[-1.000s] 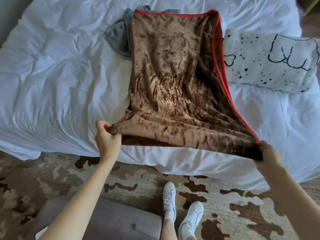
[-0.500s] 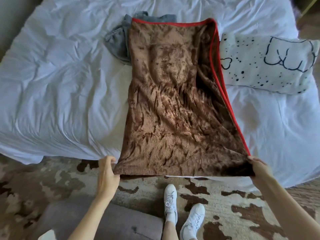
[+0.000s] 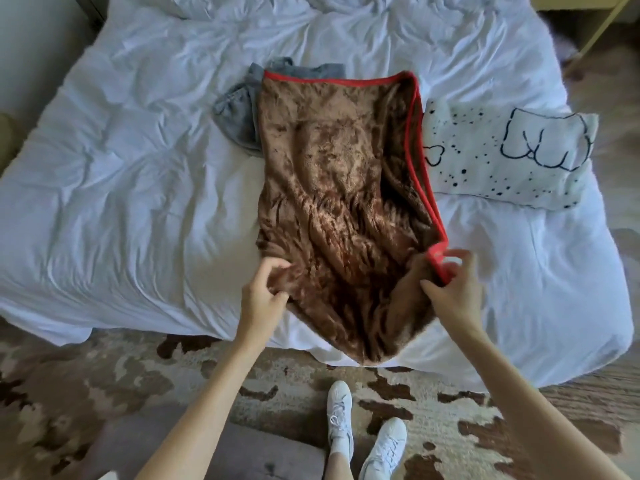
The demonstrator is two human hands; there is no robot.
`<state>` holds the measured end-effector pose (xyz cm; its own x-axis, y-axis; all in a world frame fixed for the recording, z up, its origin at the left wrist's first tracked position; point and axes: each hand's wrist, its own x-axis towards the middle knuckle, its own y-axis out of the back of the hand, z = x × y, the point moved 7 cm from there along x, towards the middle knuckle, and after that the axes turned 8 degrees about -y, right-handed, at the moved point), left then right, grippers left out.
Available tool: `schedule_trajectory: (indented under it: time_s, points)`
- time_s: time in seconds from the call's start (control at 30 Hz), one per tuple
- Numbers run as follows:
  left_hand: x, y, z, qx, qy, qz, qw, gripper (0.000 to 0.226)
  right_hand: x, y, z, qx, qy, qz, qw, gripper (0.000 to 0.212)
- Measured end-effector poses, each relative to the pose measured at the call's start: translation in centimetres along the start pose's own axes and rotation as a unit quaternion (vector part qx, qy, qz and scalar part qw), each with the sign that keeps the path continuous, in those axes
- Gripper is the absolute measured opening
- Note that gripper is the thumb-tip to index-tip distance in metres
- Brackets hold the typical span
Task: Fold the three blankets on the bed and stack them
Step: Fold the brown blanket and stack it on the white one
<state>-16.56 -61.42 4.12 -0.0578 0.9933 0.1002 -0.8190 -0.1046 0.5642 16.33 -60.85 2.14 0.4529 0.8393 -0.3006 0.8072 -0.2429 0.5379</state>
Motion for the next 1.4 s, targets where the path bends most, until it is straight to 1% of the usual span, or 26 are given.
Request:
schedule_trajectory:
  time_s: [0.1, 0.17, 0.2, 0.3, 0.37, 0.43, 0.5, 0.6, 0.67, 0.7, 0.8, 0.87, 0.9, 0.97, 1.0, 1.07, 1.1, 1.17, 1.2, 1.27, 1.33, 1.4]
  points:
    - [3.0, -2.7, 6.5, -0.042, -0.067, -0.082, 0.994, 0.037, -1.7, -2.4, -7.7, 0.033, 0.117, -0.095, 0.988, 0.048]
    - [4.1, -4.2, 9.6, -0.080, -0.076, -0.120, 0.987, 0.035, -2.6, -3.1, -11.2, 0.051, 0.160, -0.142, 0.975, 0.045]
    - [4.6, -4.5, 10.7, -0.095, -0.074, -0.122, 0.985, 0.036, -2.7, -3.0, -12.3, 0.055, 0.167, -0.151, 0.973, 0.045]
    - [6.1, -4.1, 12.5, -0.152, -0.044, -0.112, 0.981, 0.038, -2.0, -1.4, -14.3, 0.082, 0.166, -0.142, 0.972, 0.042]
    - [7.0, -3.7, 13.7, -0.188, -0.033, -0.118, 0.975, 0.038, -1.5, -0.4, -15.4, 0.064, 0.172, -0.142, 0.973, 0.039]
    - [8.2, -3.2, 15.4, -0.190, -0.050, -0.108, 0.975, 0.034, -1.1, 0.3, -16.5, 0.053, 0.172, -0.145, 0.973, 0.037]
    - [9.5, -2.9, 16.9, -0.178, -0.065, -0.099, 0.977, 0.029, -0.6, 1.1, -17.1, 0.091, 0.152, -0.155, 0.972, 0.034]
    - [10.8, -3.2, 18.5, -0.177, -0.085, -0.154, 0.968, 0.038, 0.4, 2.7, -17.4, 0.141, 0.097, -0.152, 0.973, 0.031]
    - [11.2, -3.5, 19.7, -0.142, -0.132, -0.186, 0.963, 0.044, 0.9, 3.4, -17.7, 0.158, 0.075, -0.163, 0.971, 0.030]
    - [11.6, -3.6, 20.4, -0.111, -0.165, -0.188, 0.962, 0.044, 1.1, 3.6, -17.9, 0.169, 0.072, -0.176, 0.967, 0.029]
    - [13.2, -3.2, 22.7, 0.004, -0.263, -0.147, 0.953, 0.047, 1.3, 4.1, -19.4, 0.177, 0.087, -0.201, 0.960, 0.026]
    - [14.3, -3.2, 23.9, 0.053, -0.309, -0.164, 0.935, 0.051, 1.7, 4.8, -20.5, 0.179, 0.100, -0.203, 0.958, 0.027]
    - [14.7, -3.3, 24.3, 0.069, -0.323, -0.187, 0.925, 0.054, 1.9, 5.1, -21.1, 0.183, 0.103, -0.207, 0.956, 0.028]
    - [15.6, -3.4, 24.6, 0.082, -0.312, -0.234, 0.917, 0.051, 2.3, 6.0, -22.2, 0.195, 0.110, -0.222, 0.949, 0.030]
    - [16.0, -3.5, 24.7, 0.093, -0.303, -0.246, 0.916, 0.046, 2.4, 6.3, -22.8, 0.209, 0.115, -0.236, 0.942, 0.032]
    - [16.9, -3.4, 25.2, 0.126, -0.296, -0.241, 0.916, 0.038, 2.5, 7.0, -23.9, 0.236, 0.130, -0.253, 0.929, 0.033]
    - [17.3, -3.1, 25.5, 0.124, -0.291, -0.234, 0.919, 0.036, 2.5, 7.4, -24.3, 0.232, 0.145, -0.240, 0.931, 0.034]
    - [18.4, -2.0, 26.3, 0.079, -0.277, -0.213, 0.934, 0.037, 2.8, 8.4, -24.8, 0.187, 0.172, -0.188, 0.949, 0.034]
    - [18.9, -1.3, 26.8, 0.051, -0.274, -0.202, 0.939, 0.039, 3.2, 8.8, -24.8, 0.157, 0.173, -0.163, 0.959, 0.032]
    - [20.2, 0.4, 28.3, 0.012, -0.264, -0.185, 0.947, 0.043, 4.1, 10.0, -24.5, 0.108, 0.138, -0.134, 0.975, 0.029]
    - [21.5, 2.6, 30.1, -0.025, -0.243, -0.169, 0.955, 0.044, 5.2, 10.9, -24.5, 0.068, 0.090, -0.141, 0.984, 0.028]
    - [22.6, 5.0, 32.1, -0.059, -0.228, -0.138, 0.962, 0.044, 5.5, 11.5, -25.6, -0.006, 0.073, -0.177, 0.982, 0.025]
